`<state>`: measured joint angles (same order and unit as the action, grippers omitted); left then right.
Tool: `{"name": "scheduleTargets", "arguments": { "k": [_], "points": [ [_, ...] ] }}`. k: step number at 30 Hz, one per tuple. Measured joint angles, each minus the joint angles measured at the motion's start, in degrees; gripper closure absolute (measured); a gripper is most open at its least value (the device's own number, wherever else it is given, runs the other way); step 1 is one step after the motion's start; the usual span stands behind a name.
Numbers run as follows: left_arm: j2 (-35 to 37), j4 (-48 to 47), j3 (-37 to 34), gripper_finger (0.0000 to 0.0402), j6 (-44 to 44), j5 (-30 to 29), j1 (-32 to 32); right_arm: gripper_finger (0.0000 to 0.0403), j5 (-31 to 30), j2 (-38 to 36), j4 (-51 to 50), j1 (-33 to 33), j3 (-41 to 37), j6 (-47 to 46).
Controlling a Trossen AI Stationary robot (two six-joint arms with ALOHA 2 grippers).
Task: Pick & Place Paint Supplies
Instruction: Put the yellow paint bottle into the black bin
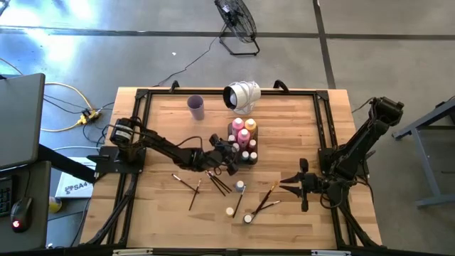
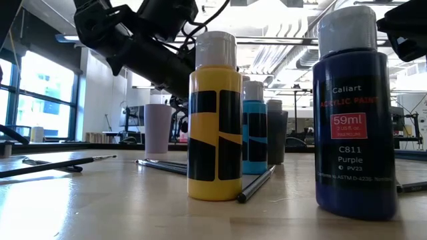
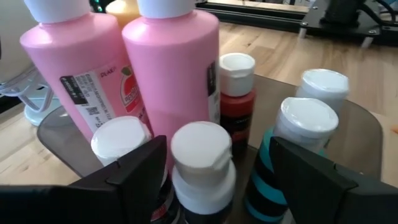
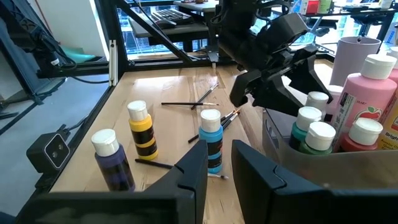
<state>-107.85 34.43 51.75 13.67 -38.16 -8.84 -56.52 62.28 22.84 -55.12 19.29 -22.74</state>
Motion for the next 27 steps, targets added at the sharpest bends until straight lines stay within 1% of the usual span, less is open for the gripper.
{"name": "scheduleTargets", "arguments": {
  "k": [4, 9, 14, 20, 27],
  "points": [
    [0.00, -0.02, 0.00, 0.0121, -0.37, -1.74, -1.08, 0.0339, 0.99, 0.00, 0.00, 0.01, 0.00, -0.01],
    [0.74, -0.92, -0.14, 0.0121, -3.04, -7.14, -2.97, 0.0339, 1.56, 0.00, -0.01, 0.01, 0.00, -0.04],
    [3.56, -2.09, -0.13, 0.0121, -4.70, -7.44, -4.87, 0.0339, 1.61, 0.00, -0.01, -0.02, -0.02, -0.02],
    [7.66, -10.80, -0.15, 0.0121, -4.26, -7.47, -6.37, 0.0339, 1.50, 0.00, -0.03, -0.02, -0.01, 0.00],
    [11.05, -16.93, -0.11, 0.0121, -4.39, -7.54, -8.65, 0.0339, 1.47, 0.00, -0.03, 0.01, -0.02, 0.00]
  ]
}}
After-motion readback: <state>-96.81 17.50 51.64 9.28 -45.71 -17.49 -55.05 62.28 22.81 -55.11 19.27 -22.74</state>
